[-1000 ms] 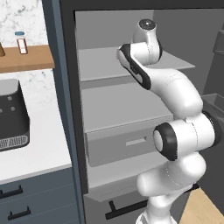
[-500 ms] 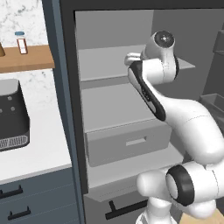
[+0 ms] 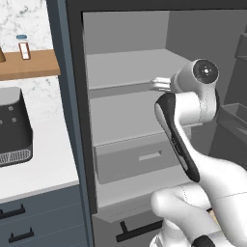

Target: Place one tomato and one chicken drumstick in each tupperware on the nearby counter, to pack two identical lunches.

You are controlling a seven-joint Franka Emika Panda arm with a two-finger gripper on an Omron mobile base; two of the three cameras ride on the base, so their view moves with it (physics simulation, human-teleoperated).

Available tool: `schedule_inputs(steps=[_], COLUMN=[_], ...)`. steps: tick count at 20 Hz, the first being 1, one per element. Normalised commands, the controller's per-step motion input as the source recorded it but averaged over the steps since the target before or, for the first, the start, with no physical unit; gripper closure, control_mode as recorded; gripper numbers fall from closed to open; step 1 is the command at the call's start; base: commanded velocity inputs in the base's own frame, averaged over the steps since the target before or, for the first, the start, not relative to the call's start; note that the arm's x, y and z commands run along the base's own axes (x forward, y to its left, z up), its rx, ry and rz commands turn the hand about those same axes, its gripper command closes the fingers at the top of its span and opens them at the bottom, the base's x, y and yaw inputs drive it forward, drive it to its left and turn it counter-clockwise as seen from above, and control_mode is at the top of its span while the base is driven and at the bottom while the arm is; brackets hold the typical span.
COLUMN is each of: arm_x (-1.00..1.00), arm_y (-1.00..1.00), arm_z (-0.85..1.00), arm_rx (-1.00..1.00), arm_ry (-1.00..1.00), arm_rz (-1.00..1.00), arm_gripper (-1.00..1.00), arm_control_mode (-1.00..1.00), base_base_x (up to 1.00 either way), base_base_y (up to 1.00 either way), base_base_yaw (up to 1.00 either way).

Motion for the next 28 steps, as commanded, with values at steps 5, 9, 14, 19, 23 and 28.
schedule_inputs(steps=[5,9,14,19,23,28], arm_x=[-0.4,0.0,0.0,0.0,0.0,0.0], arm_y=[0.0,0.0,0.0,0.0,0.0,0.0], arm_z=[-0.11,0.0,0.0,0.0,0.0,0.0], arm_rx=[0.0,0.0,0.0,0.0,0.0,0.0], arm_ry=[0.0,0.0,0.0,0.0,0.0,0.0], arm_rz=[0.0,0.0,0.0,0.0,0.0,0.0], arm_gripper=[1.0,1.0,1.0,1.0,1.0,1.0], arm_control_mode=[1.0,1.0,1.0,1.0,1.0,1.0], base_base_x=[-0.6,-1.0,-0.97,-0.51,-0.09,0.02], base_base_y=[0.08,0.32,0.77,1.0,1.0,1.0], base_base_yaw=[0.0,0.02,0.06,0.04,0.0,0.0])
